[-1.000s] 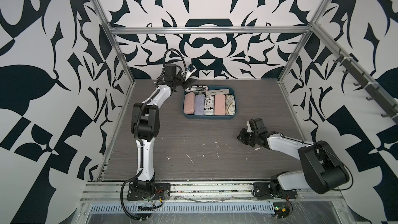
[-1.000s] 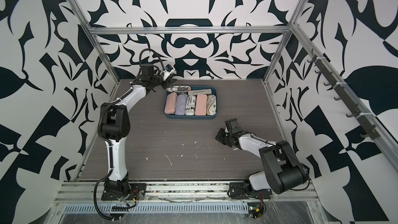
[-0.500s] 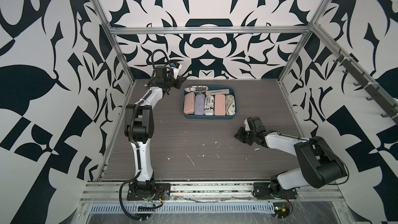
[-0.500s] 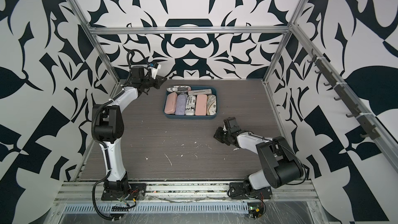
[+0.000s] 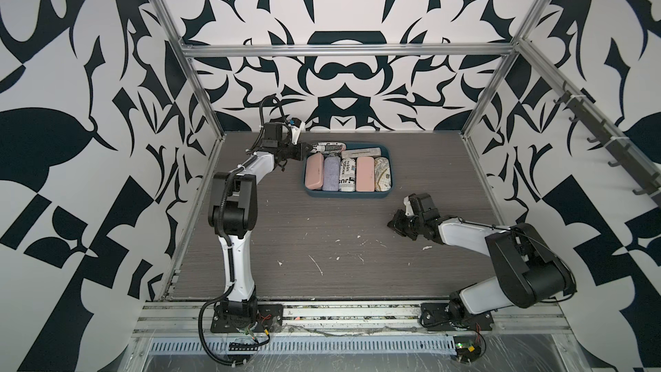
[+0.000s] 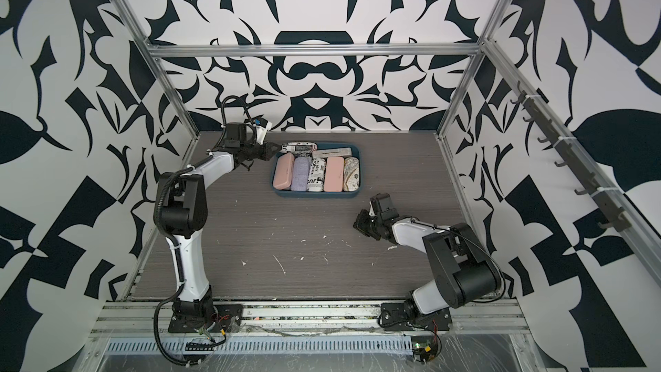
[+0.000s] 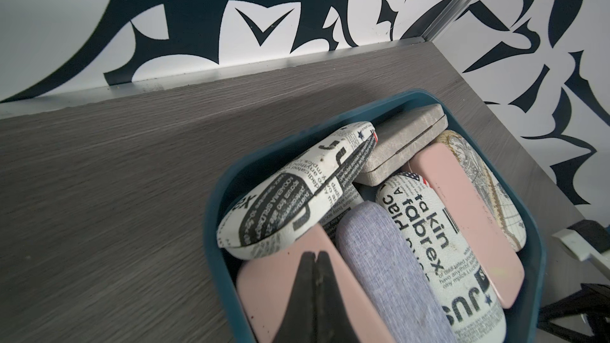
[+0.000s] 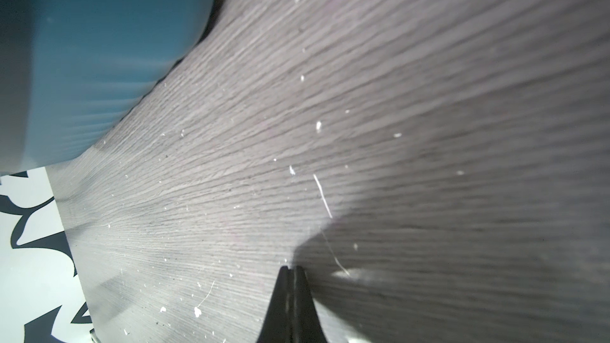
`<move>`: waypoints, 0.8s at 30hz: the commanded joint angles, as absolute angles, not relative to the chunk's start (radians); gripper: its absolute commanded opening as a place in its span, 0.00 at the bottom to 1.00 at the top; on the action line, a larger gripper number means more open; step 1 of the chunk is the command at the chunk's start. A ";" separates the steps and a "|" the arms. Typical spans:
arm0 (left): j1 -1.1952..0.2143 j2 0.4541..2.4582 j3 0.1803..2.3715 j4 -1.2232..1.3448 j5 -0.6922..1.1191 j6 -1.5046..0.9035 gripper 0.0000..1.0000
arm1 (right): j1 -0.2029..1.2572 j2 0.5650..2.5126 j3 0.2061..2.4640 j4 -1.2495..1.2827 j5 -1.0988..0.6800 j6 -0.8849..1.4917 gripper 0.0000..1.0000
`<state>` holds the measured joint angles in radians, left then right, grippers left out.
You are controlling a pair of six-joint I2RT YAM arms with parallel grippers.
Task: Put the glasses cases into the storage boxes
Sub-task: Adjust the glasses case in the storage box.
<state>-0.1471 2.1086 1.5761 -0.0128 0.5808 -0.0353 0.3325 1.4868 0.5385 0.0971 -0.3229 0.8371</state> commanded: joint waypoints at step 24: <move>-0.149 2.189 1.645 -0.008 0.493 -0.090 0.00 | 0.351 1.235 0.632 0.024 -0.335 0.753 0.00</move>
